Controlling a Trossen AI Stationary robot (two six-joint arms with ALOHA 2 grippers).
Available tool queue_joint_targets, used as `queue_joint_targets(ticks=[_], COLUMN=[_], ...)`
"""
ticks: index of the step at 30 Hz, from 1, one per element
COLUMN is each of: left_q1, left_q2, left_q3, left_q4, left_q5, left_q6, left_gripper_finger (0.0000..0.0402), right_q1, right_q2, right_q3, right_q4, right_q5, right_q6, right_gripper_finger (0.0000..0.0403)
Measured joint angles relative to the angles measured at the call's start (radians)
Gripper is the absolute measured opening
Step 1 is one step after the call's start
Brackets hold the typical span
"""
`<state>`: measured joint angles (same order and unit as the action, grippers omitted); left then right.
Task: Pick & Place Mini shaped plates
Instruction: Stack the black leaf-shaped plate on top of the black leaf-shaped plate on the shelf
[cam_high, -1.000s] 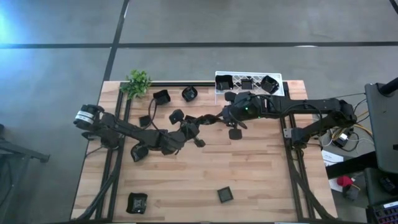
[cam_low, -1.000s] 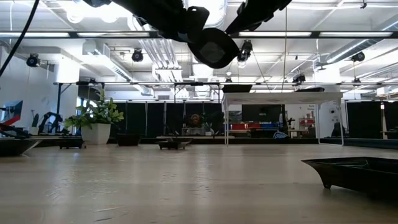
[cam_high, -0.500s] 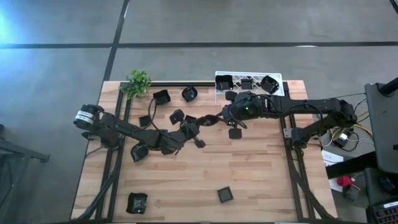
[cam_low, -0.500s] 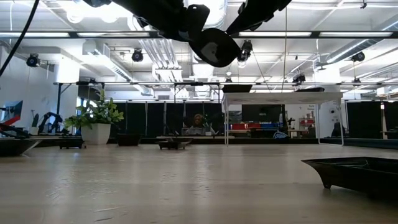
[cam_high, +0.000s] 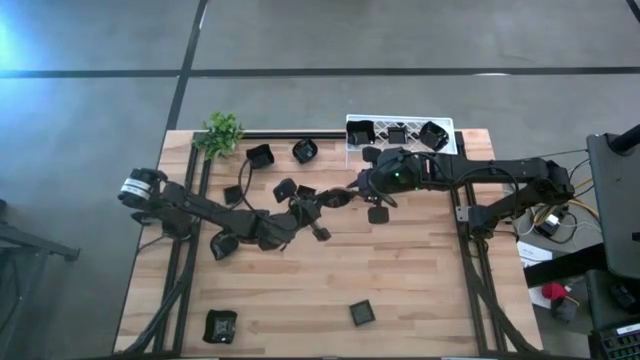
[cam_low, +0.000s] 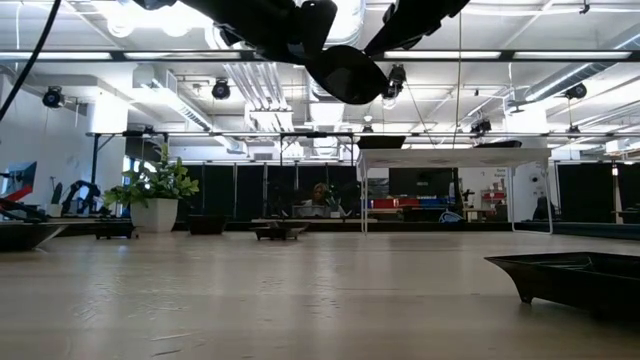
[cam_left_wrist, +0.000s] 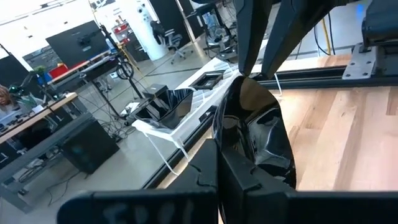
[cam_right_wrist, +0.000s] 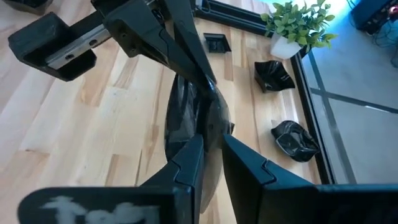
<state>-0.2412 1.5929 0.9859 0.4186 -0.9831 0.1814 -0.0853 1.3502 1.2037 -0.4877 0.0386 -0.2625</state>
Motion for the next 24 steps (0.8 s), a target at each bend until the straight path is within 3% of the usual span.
queue_joint_targets(ticks=[24], left_q1=[-0.005], left_q2=[0.001], left_q3=[0.003], left_q4=[0.045], left_q5=[-0.001], left_q6=[0.005], left_gripper_finger=[0.0000], right_q1=[0.000], right_q2=[0.000], right_q3=[0.000], right_q4=[-0.005], right_q5=[0.017], right_q6=[0.000], right_gripper_finger=[0.0056])
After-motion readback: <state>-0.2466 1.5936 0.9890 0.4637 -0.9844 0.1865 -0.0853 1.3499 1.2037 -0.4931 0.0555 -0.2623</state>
